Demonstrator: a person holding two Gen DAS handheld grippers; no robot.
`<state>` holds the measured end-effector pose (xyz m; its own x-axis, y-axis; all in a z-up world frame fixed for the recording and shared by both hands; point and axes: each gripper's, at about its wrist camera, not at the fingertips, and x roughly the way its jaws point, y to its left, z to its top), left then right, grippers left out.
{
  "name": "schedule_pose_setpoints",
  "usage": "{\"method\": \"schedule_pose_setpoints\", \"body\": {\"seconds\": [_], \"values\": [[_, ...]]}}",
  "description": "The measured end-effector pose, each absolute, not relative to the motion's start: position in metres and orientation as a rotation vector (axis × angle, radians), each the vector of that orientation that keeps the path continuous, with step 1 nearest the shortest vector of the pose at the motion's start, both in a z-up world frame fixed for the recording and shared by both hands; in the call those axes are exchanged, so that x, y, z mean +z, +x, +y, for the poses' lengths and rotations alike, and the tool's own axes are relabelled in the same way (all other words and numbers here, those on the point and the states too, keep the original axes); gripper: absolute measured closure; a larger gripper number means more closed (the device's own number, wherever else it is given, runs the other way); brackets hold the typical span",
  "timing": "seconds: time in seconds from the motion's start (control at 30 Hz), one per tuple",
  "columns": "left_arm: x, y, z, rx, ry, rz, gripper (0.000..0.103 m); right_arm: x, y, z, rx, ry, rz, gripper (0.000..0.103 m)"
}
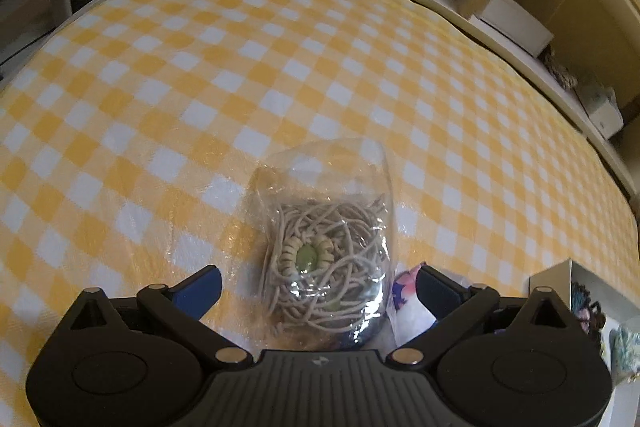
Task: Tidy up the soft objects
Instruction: 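Grasp the blue tissue pack with the right tool while the left tool grasps the clear cord bag, then carry both items into the white box and open both tools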
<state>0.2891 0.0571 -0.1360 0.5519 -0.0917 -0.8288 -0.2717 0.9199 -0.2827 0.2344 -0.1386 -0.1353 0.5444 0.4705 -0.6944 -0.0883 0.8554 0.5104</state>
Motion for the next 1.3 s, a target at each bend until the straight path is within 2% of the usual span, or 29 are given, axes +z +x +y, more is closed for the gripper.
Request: {"method": "schedule_pose_setpoints", "body": {"seconds": [0.03, 0.1, 0.17, 0.23, 0.4, 0.63, 1.3], "values": [[-0.136, 0.288, 0.059, 0.114, -0.416, 0.983, 0.013, -0.138, 0.234, -0.139, 0.336, 0.476, 0.965, 0.046], [-0.135, 0.288, 0.06, 0.124, -0.415, 0.974, 0.026, -0.144, 0.231, -0.14, 0.327, 0.522, 0.997, 0.046], [-0.133, 0.288, 0.06, 0.127, -0.409, 0.968, 0.035, -0.148, 0.231, -0.14, 0.336, 0.555, 1.014, 0.048], [-0.132, 0.287, 0.062, 0.105, -0.432, 0.965, 0.039, -0.152, 0.231, -0.142, 0.345, 0.572, 1.015, 0.063], [-0.131, 0.284, 0.069, 0.067, -0.453, 0.964, 0.047, -0.147, 0.229, -0.146, 0.374, 0.516, 0.984, 0.08], [-0.122, 0.275, 0.064, 0.02, -0.398, 0.953, 0.051, -0.123, 0.229, -0.15, 0.414, 0.344, 0.887, 0.086], [-0.054, 0.221, 0.027, -0.083, -0.263, 0.784, 0.051, -0.058, 0.213, -0.196, 0.412, 0.24, 0.679, 0.087]]}}
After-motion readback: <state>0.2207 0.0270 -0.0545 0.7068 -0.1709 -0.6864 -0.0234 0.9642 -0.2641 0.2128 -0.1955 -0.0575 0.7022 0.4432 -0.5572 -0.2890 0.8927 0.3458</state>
